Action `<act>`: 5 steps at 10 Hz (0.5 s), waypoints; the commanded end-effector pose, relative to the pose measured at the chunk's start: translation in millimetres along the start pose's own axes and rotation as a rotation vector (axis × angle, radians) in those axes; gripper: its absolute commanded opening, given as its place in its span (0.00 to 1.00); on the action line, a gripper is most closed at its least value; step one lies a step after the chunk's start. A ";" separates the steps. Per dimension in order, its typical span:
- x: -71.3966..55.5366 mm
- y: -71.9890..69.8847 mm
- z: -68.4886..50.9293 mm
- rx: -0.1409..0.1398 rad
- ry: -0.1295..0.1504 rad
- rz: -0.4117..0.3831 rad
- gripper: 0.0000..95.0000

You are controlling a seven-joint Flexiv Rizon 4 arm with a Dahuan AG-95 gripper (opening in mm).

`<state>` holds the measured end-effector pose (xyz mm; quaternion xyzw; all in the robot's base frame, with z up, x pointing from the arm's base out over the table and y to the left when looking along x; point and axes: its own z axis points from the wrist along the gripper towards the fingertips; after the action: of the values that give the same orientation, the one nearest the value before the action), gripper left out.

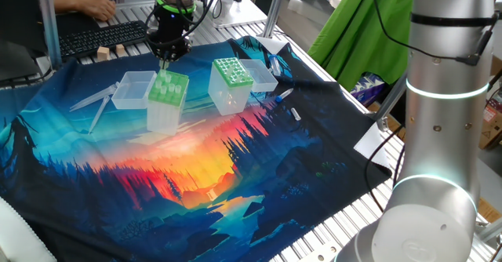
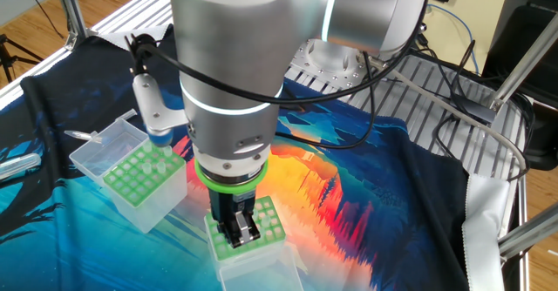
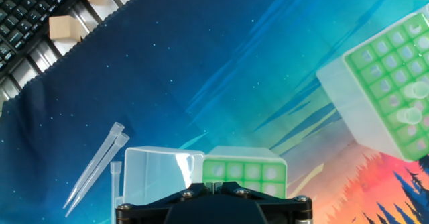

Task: Transfer all large pipette tips from one holder to another

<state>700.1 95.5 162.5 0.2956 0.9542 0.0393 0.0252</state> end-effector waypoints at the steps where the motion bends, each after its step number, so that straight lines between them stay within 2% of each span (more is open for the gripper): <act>1: 0.0 -0.4 -0.6 0.010 0.006 -0.004 0.00; 5: 0.0 -0.4 -0.6 0.025 0.027 -0.012 0.00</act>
<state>700.4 94.7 162.5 0.2890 0.9568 0.0310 0.0089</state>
